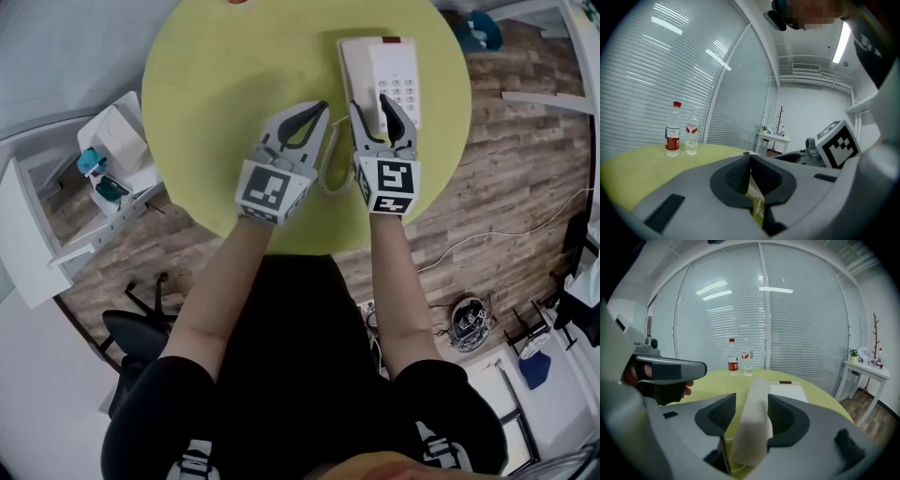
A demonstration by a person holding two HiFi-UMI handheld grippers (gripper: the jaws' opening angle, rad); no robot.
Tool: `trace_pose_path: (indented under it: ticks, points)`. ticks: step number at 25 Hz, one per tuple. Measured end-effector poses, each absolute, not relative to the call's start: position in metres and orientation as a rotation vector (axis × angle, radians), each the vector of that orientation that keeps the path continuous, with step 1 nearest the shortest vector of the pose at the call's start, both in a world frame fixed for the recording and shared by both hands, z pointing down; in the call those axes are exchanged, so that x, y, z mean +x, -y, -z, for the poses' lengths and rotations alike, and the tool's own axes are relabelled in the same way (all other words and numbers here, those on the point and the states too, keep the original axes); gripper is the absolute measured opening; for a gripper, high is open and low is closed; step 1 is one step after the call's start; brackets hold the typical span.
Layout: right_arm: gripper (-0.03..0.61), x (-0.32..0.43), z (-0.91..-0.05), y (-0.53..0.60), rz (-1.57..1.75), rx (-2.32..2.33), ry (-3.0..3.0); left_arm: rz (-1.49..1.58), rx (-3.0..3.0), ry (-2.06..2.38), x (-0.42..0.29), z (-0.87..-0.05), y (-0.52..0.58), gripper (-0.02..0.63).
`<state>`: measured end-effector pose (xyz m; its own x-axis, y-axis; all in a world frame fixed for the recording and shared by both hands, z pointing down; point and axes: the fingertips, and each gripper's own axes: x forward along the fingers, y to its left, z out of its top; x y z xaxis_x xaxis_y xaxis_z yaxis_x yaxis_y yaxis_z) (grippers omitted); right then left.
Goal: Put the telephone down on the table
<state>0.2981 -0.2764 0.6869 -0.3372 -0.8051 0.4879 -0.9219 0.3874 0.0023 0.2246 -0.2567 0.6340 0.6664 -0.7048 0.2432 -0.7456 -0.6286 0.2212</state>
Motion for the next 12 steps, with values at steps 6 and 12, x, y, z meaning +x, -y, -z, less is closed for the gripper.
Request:
trace_pose_path:
  ticks: [6, 12]
  points:
    - [0.267, 0.301, -0.710, 0.290, -0.408, 1.487, 2.168, -0.179, 2.565, 1.150, 0.227, -0.649, 0.261, 0.012]
    - [0.281, 0.298, -0.733, 0.299, -0.465, 1.459, 2.109, -0.168, 2.542, 1.142, 0.224, -0.654, 0.261, 0.012]
